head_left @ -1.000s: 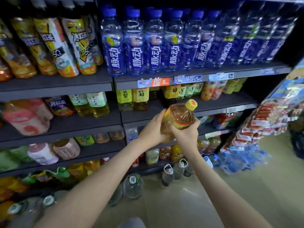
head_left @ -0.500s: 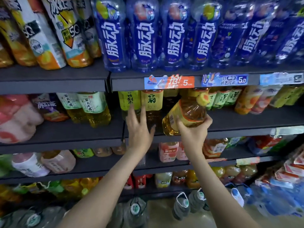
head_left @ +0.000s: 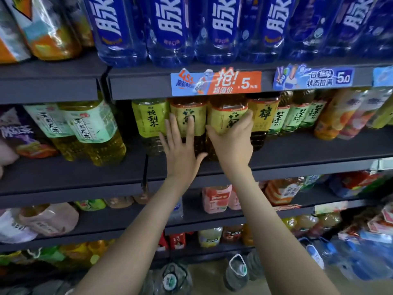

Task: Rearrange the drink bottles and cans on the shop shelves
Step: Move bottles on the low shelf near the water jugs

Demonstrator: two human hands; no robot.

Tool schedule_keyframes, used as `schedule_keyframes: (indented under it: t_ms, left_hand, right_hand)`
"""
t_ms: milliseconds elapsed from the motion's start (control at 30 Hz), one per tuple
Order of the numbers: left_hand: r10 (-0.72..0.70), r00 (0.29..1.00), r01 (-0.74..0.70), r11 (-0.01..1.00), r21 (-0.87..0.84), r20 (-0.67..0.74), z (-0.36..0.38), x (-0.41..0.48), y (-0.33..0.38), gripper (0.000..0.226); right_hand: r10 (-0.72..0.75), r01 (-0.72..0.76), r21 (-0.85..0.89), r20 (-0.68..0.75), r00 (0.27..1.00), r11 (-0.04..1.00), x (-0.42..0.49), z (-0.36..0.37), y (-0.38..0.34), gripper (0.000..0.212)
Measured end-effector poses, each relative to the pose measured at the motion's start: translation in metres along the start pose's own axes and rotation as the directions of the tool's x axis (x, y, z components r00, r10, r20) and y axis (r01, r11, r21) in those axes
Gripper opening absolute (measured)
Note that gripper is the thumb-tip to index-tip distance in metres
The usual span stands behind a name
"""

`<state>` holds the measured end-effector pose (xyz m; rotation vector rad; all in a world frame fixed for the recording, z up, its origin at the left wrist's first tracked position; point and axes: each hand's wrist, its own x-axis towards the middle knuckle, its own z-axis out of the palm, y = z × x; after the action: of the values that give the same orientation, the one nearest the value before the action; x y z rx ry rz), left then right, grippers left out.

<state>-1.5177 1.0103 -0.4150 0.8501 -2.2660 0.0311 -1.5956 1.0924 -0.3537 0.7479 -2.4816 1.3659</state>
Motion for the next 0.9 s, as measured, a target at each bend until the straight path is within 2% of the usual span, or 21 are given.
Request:
schedule_keyframes:
  t_ms: [167,300,433,533,600,700,767,833,900]
  left_hand:
    - [0.008,1.000,-0.008,0.997,-0.074,-0.010,0.008,0.000,0.000,0.119]
    - [0.029,0.999,-0.032,0.995,-0.095,-0.031,0.011,-0.001,-0.002,0.118]
    - [-0.003,1.000,0.005,0.997,-0.083,0.018,0.003,-0.006,0.006,0.099]
    - [-0.021,0.988,0.023,1.000,-0.013,0.154,-0.013,-0.012,0.012,0.090]
    - [-0.027,0.968,0.038,0.999,-0.038,0.251,-0.032,-0.023,0.017,0.087]
    - [-0.072,0.891,0.130,0.986,-0.101,0.448,-0.073,-0.051,0.024,0.075]
    - [-0.117,0.770,0.279,0.946,-0.165,0.627,-0.101,-0.079,0.025,0.062]
    - [-0.135,0.630,0.407,0.896,-0.177,0.765,-0.132,-0.111,0.022,0.056]
    - [-0.183,0.574,0.452,0.883,-0.123,0.798,-0.162,-0.142,0.015,0.050]
  right_hand:
    - [-0.139,0.136,-0.044,-0.078,0.987,0.990,-0.028,0.016,0.028,0.104]
    - [-0.135,0.126,-0.086,-0.103,0.985,0.988,-0.025,0.028,0.035,0.098]
    - [-0.071,0.071,-0.101,0.003,0.997,0.992,-0.015,0.029,0.025,0.096]
    - [-0.016,0.031,-0.141,0.107,0.994,0.989,-0.022,0.013,0.021,0.095]
    - [0.027,-0.001,-0.149,0.171,0.985,0.989,-0.036,-0.006,0.019,0.089]
    - [0.033,0.024,-0.167,0.327,0.944,0.986,-0.070,-0.036,0.017,0.062]
    - [0.031,0.069,-0.203,0.452,0.891,0.977,-0.100,-0.055,0.013,0.045]
    - [0.034,0.093,-0.208,0.536,0.843,0.974,-0.134,-0.071,0.004,0.040]
    - [0.029,0.103,-0.171,0.634,0.773,0.980,-0.169,-0.084,-0.010,0.042]
